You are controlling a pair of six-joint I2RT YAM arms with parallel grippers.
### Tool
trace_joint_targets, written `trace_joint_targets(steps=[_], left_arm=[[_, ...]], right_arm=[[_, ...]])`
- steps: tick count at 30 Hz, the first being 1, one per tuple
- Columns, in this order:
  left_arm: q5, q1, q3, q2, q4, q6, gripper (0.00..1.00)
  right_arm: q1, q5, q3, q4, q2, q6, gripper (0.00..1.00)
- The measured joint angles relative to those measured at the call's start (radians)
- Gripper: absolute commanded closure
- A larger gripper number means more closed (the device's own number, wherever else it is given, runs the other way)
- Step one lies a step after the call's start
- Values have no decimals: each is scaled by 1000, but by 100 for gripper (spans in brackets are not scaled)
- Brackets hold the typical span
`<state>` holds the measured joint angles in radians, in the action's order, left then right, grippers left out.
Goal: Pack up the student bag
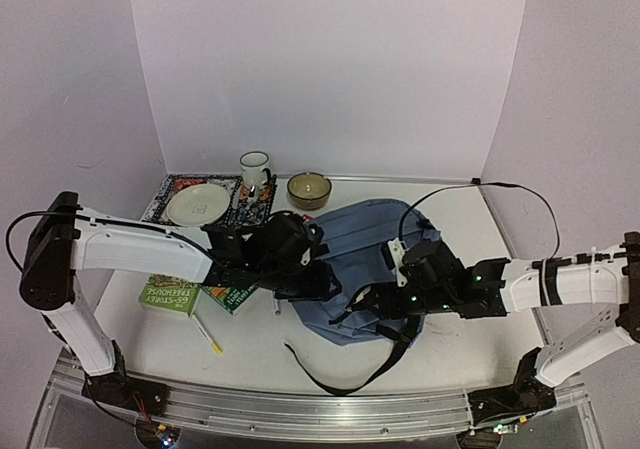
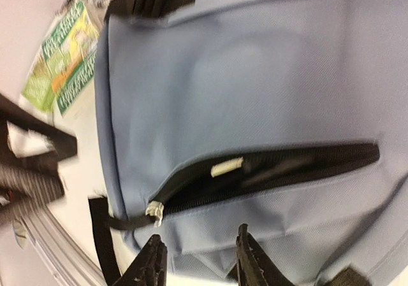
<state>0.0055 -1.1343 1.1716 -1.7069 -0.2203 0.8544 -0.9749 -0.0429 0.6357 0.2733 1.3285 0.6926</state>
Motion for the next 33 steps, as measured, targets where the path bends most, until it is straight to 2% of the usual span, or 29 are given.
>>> trace_joint_targets(steps=[6, 10, 21, 25, 33], left_arm=[[-7, 0, -140, 44, 16, 122, 43], [-6, 0, -209, 44, 58, 195, 40], [-9, 7, -271, 29, 251, 343, 42], [-5, 10, -271, -11, 294, 368, 53], [24, 16, -271, -51, 329, 402, 94]], right_arm=[[-133, -79, 54, -104, -3, 41, 48], [-200, -121, 138, -135, 45, 52, 46], [-221, -184, 258, -173, 217, 24, 43], [-222, -187, 319, -200, 270, 7, 41], [-223, -189, 376, -262, 347, 2, 39]])
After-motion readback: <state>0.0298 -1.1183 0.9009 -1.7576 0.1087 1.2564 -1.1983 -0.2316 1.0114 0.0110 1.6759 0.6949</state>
